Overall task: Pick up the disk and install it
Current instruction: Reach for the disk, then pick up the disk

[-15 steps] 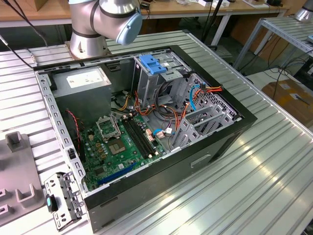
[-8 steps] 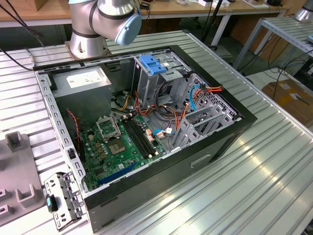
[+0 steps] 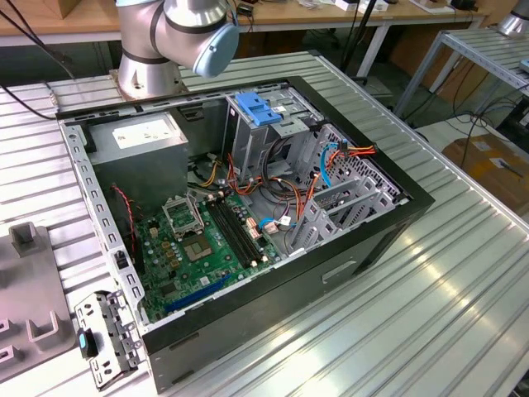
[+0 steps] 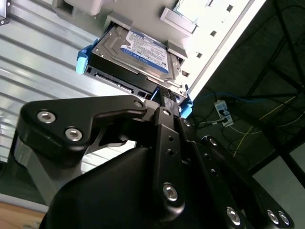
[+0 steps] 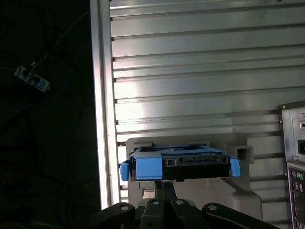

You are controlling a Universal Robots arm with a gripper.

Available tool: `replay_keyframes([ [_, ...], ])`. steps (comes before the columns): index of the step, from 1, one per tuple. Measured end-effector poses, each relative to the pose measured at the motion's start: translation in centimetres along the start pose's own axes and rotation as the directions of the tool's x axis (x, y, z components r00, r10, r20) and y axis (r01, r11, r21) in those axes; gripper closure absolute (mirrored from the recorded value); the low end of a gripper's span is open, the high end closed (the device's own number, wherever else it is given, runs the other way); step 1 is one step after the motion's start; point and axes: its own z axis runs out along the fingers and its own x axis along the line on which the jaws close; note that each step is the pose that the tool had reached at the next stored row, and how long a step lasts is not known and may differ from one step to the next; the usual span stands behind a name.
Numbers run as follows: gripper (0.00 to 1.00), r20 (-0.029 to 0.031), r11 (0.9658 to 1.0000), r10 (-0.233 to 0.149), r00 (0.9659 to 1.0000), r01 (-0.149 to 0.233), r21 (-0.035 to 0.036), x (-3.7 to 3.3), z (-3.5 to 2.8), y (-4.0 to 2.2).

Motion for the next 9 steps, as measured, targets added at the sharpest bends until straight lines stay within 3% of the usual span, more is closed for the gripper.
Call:
replay_keyframes([
  [9, 0.89, -0.0005, 1.0, 0.0, 1.0, 0.0, -0.0067, 0.0, 0.0, 0.0],
])
